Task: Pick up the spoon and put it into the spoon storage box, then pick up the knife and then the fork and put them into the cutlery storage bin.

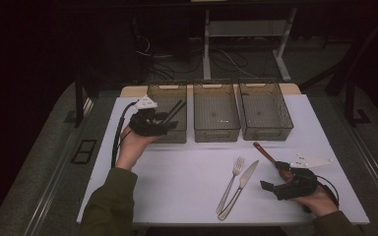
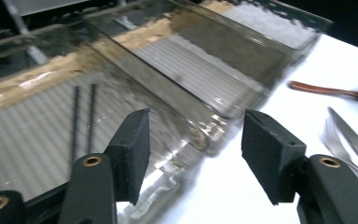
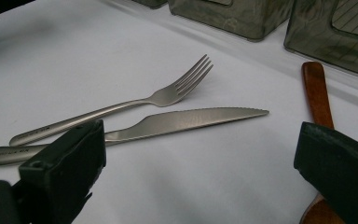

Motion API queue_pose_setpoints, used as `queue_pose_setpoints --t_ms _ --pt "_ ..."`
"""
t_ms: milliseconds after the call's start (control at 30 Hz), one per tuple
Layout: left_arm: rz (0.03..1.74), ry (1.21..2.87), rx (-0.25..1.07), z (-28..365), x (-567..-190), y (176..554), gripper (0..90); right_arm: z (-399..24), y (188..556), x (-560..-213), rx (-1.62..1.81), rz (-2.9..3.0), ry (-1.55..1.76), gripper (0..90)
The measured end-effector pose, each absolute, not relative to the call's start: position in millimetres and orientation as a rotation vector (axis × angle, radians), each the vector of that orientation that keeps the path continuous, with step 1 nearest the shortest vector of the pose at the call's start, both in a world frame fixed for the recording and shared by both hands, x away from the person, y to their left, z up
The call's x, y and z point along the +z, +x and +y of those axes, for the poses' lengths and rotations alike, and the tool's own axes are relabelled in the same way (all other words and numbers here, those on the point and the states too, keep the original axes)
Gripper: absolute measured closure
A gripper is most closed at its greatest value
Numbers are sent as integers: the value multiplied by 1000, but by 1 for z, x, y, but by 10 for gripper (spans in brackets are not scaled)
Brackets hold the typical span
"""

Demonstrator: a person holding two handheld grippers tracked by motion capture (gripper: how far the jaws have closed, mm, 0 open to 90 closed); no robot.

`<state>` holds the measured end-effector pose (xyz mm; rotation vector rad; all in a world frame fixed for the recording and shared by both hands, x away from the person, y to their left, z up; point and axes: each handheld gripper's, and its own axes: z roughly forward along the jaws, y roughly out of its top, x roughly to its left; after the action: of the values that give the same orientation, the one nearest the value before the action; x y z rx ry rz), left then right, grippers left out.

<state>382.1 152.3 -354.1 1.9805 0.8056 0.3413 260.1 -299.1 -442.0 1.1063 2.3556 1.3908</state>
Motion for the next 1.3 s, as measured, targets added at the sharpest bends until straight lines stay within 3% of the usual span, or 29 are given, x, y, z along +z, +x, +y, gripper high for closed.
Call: queue_pose_setpoints --t_ms 1000,1300 --pt "685 1970 286 162 -408 285 144 -299 260 -441 1394 2351 1098 24" --pt "672 1982 288 166 -418 270 116 -299 259 -440 1393 2351 1104 25"
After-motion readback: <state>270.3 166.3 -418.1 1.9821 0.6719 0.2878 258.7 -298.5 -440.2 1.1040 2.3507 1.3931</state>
